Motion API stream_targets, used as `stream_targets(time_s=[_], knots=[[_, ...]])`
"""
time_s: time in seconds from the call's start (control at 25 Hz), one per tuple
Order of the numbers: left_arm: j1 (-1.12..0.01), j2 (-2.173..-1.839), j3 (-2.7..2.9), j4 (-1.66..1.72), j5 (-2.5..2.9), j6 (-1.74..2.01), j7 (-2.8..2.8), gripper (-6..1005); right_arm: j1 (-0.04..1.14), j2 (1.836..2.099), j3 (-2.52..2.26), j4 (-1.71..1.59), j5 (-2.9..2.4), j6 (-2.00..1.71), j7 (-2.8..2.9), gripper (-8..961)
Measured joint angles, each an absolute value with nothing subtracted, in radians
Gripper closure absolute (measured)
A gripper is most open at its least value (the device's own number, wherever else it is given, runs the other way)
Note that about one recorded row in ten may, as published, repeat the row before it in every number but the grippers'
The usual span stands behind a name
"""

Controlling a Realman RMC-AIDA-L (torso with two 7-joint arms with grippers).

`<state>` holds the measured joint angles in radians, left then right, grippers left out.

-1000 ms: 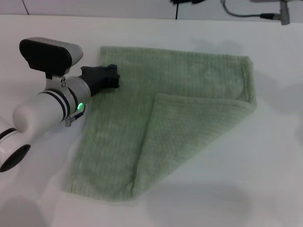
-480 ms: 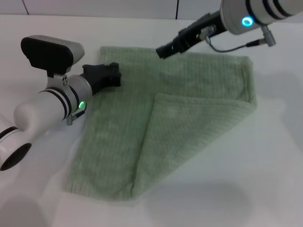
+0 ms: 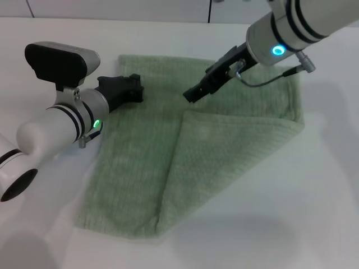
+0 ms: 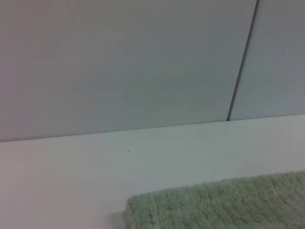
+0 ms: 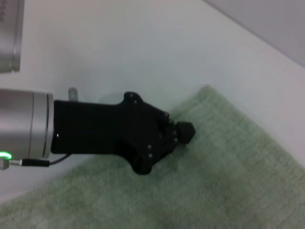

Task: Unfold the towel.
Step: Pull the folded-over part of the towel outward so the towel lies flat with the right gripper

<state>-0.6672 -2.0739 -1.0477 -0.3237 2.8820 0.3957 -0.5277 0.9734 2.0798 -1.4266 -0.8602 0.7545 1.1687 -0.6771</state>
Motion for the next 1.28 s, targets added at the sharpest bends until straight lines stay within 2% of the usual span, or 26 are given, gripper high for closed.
stream_targets(time_s=[1.28], knots=[[-0.658,-2.074,-1.025,-0.324,2.887,0.402,-0.552,1000,1.016,2.091,-1.609,-0.661,0.904,1.014,-0.758,128]])
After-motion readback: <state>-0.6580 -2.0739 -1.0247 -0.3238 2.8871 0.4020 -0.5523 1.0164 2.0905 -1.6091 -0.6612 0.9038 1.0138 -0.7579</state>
